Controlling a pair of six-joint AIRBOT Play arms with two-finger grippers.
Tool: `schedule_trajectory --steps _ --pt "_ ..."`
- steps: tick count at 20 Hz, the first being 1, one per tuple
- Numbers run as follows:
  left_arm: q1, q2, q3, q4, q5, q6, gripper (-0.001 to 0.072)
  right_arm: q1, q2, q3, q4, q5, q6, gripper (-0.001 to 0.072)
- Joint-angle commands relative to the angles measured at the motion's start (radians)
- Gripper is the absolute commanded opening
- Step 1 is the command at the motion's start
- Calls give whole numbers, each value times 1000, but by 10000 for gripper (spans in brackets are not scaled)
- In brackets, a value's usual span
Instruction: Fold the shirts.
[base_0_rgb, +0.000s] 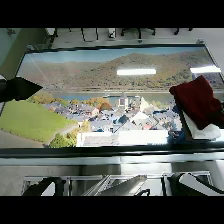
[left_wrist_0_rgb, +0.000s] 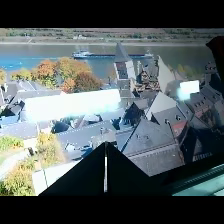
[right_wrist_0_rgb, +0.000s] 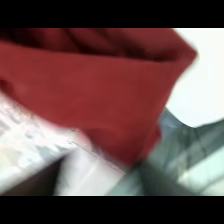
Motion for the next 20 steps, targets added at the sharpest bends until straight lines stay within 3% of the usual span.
schedule_trajectory --steps 1,4,7,8,9,10,12,16,20 --pt "0 0 0 0 4 0 15 -3 3 -8 -108 -87 35 707" --pt "0 -4 0 0 -5 1 15 -26 3 49 -73 -141 68 707" --pt "0 -23 0 -1 -5 1 15 -24 3 179 62 -100 70 680" --pt "0 -34 0 0 -5 1 15 -17 3 211 133 -69 61 486" --pt "0 -47 0 -2 -6 1 15 -6 3 229 198 -43 35 235" --pt "0 -58 0 -3 -6 1 15 8 5 235 261 -13 -3 117" --pt "-1 -74 0 -3 -6 1 15 72 10 235 327 45 -114 23" --pt "-117 -61 -73 2 -55 1 16 330 90 180 264 119 -336 22" --pt "-356 28 -372 0 -227 0 15 681 314 -116 226 364 -401 22"
